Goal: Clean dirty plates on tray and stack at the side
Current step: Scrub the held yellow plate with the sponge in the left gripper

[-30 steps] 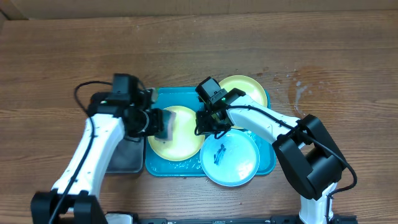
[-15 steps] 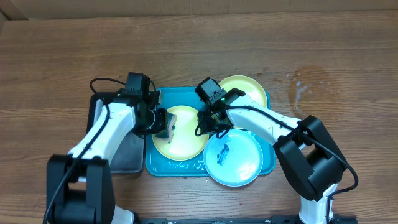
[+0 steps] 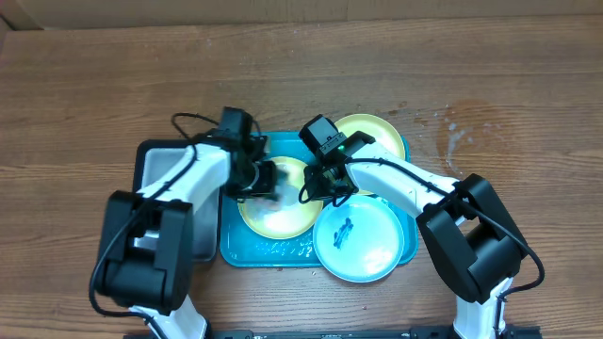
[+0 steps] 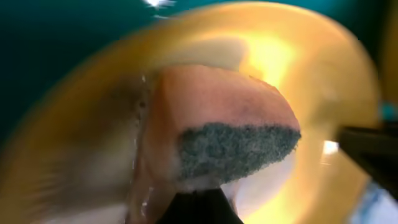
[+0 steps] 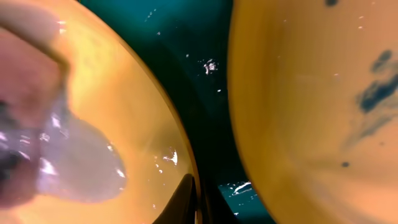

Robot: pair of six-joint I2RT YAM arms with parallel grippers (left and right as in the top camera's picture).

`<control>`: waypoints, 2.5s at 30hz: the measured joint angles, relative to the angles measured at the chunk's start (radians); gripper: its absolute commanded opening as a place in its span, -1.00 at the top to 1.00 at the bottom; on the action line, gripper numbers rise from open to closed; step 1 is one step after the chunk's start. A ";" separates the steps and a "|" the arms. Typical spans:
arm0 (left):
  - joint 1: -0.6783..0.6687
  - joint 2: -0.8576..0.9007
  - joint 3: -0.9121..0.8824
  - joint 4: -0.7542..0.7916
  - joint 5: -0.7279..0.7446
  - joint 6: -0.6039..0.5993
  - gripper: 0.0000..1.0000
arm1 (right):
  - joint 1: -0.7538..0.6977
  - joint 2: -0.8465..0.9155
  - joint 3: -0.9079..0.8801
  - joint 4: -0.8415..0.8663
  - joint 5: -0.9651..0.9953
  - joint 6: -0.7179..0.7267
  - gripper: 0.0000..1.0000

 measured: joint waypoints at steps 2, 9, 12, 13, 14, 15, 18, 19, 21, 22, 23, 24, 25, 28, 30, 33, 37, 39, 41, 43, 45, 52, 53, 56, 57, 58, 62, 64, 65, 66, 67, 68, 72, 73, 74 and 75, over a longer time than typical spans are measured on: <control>-0.036 0.013 0.000 0.024 0.060 -0.006 0.91 | 0.000 0.000 0.000 0.000 0.001 -0.001 0.92; -0.097 0.031 0.000 0.037 0.151 -0.076 0.91 | 0.000 -0.002 0.000 -0.001 0.002 -0.004 0.92; -0.093 0.031 0.002 -0.026 0.137 -0.106 0.92 | 0.000 -0.002 0.000 -0.001 -0.001 -0.004 0.92; -0.090 0.031 0.005 -0.054 0.127 -0.113 0.92 | 0.000 -0.002 0.000 -0.001 -0.004 -0.005 0.92; -0.088 0.031 0.008 -0.086 0.114 -0.121 0.92 | 0.002 -0.002 0.000 0.000 -0.009 -0.005 0.92; -0.083 0.031 0.011 -0.116 0.098 -0.128 0.91 | 0.006 -0.002 0.000 0.000 -0.013 -0.006 0.92; -0.069 0.028 0.021 -0.191 0.045 -0.146 0.91 | 0.021 -0.002 0.000 0.002 -0.034 -0.008 0.92; -0.064 0.027 0.021 -0.205 0.031 -0.151 0.92 | 0.025 -0.002 0.000 0.004 -0.039 -0.008 0.92; -0.054 0.023 0.021 -0.227 -0.002 -0.163 0.91 | 0.029 -0.002 0.000 0.006 -0.044 -0.007 0.92; -0.048 0.019 0.022 -0.237 -0.021 -0.174 0.91 | 0.029 -0.002 0.000 0.008 -0.046 -0.007 0.92; -0.044 0.018 0.022 -0.243 -0.036 -0.184 0.92 | 0.029 -0.002 0.000 0.008 -0.047 -0.007 0.92; -0.042 0.015 0.022 -0.249 -0.054 -0.197 0.92 | 0.029 -0.002 0.000 0.009 -0.049 -0.008 0.92; -0.041 0.013 0.023 -0.253 -0.072 -0.209 0.92 | 0.029 -0.001 0.000 0.010 -0.053 -0.007 0.92; -0.041 0.007 0.027 -0.272 -0.140 -0.256 0.91 | 0.030 -0.001 0.000 0.010 -0.055 -0.007 0.92; -0.041 0.004 0.030 -0.288 -0.198 -0.292 0.92 | 0.030 -0.001 0.000 0.011 -0.055 -0.007 0.92; -0.041 -0.001 0.033 -0.315 -0.294 -0.346 0.92 | 0.030 -0.001 0.000 0.010 -0.056 -0.007 0.92; -0.041 -0.001 0.034 -0.331 -0.373 -0.397 0.92 | 0.031 -0.001 0.000 0.016 -0.064 -0.007 0.92; -0.042 -0.002 0.034 -0.331 -0.389 -0.409 0.92 | 0.032 -0.001 0.000 0.017 -0.069 -0.007 0.92; -0.042 -0.002 0.034 -0.328 -0.395 -0.420 0.92 | 0.032 -0.001 0.000 0.016 -0.070 -0.007 0.92; -0.042 -0.002 0.034 -0.327 -0.394 -0.461 0.91 | 0.032 -0.001 0.000 0.016 -0.070 -0.006 0.92; -0.042 -0.002 0.034 -0.327 -0.393 -0.511 0.91 | 0.032 -0.001 0.000 0.016 -0.070 -0.007 0.92; -0.042 -0.002 0.034 -0.325 -0.393 -0.641 0.92 | 0.032 -0.001 0.000 0.016 -0.070 -0.007 0.92; -0.042 -0.002 0.034 -0.324 -0.393 -0.648 0.92 | 0.032 -0.001 0.000 0.017 -0.071 -0.007 0.92; -0.042 -0.002 0.035 -0.320 -0.393 -0.657 0.91 | 0.032 -0.001 0.000 0.016 -0.070 -0.007 0.92; -0.042 -0.002 0.036 -0.319 -0.392 -0.659 0.92 | 0.032 -0.001 0.000 0.016 -0.070 -0.007 0.92; -0.042 -0.002 0.037 -0.312 -0.390 -0.660 0.91 | 0.032 -0.001 0.000 0.016 -0.068 -0.007 0.92; -0.029 -0.002 0.047 -0.224 -0.363 -0.653 0.92 | 0.024 -0.001 0.000 0.012 -0.036 0.000 0.92; -0.016 -0.002 0.049 -0.144 -0.321 -0.631 0.91 | 0.013 -0.002 0.000 0.011 -0.018 0.008 0.92; -0.010 -0.002 0.049 -0.099 -0.288 -0.619 0.92 | 0.006 -0.002 0.001 0.011 -0.008 0.012 0.92; -0.003 0.000 0.049 -0.058 -0.255 -0.604 0.92 | -0.002 -0.002 0.001 0.011 0.000 0.016 0.92; 0.003 0.004 0.049 -0.031 -0.227 -0.593 0.92 | -0.008 -0.002 0.002 0.011 0.006 0.019 0.92; 0.006 0.007 0.049 -0.012 -0.204 -0.583 0.92 | -0.012 -0.002 0.002 0.010 0.013 0.022 0.92; 0.011 0.020 0.049 0.042 -0.113 -0.548 0.92 | -0.013 -0.002 0.003 0.010 0.019 0.023 0.92; 0.011 0.023 0.049 0.048 -0.095 -0.542 0.92 | -0.013 -0.002 0.003 0.010 0.019 0.024 0.92; 0.011 0.025 0.049 0.053 -0.077 -0.536 0.91 | -0.013 -0.002 0.003 0.010 0.019 0.024 0.92; 0.010 0.029 0.049 0.061 -0.054 -0.524 0.92 | -0.013 -0.002 0.003 0.010 0.019 0.024 0.92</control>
